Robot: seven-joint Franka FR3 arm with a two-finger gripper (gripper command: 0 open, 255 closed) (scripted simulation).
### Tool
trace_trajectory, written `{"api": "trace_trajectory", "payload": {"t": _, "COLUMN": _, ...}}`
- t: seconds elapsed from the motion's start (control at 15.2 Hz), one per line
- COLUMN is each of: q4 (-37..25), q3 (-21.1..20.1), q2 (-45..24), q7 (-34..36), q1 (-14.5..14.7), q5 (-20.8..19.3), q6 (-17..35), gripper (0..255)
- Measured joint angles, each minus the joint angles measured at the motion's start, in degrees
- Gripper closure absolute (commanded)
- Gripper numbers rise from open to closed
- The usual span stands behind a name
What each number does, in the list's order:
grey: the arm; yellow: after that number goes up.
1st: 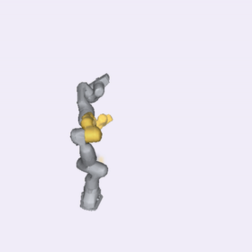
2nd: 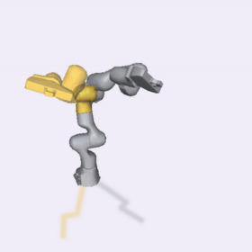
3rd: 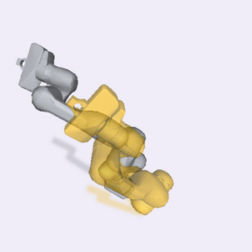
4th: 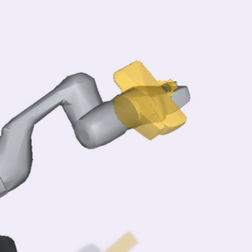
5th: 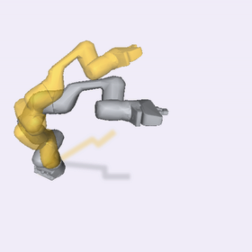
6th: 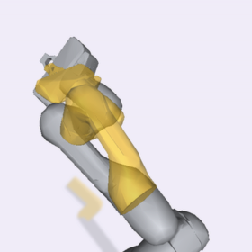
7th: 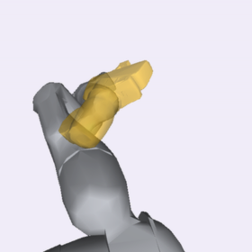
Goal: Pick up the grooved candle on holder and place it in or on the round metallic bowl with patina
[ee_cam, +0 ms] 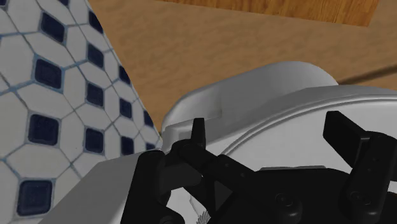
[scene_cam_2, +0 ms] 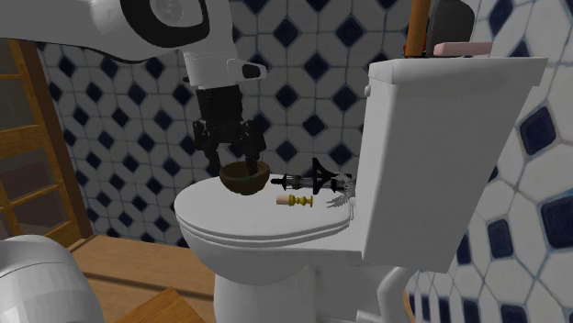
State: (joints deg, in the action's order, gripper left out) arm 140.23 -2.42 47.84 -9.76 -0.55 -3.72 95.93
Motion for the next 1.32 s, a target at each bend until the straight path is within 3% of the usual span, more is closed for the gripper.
{"api": "trace_trajectory", "payload": {"t": 0.2, "q4": -0.2, "q3": -1.6, "q2": -2.4, "q7": 2.4, "q1": -0.1, "q5": 0.6, "q6": 1.8, "gripper": 0}}
{"api": "trace_trajectory", "payload": {"t": 0.73, "q4": -5.6, "q3": -9.5, "q2": -18.6, "q7": 16.2, "q1": -2.1, "q5": 0.8, "q6": 10.7, "gripper": 0}}
{"api": "trace_trajectory", "payload": {"t": 1.32, "q4": -19.6, "q3": -16.3, "q2": -41.5, "q7": 33.6, "q1": -4.6, "q5": -5.5, "q6": 15.6, "gripper": 0}}
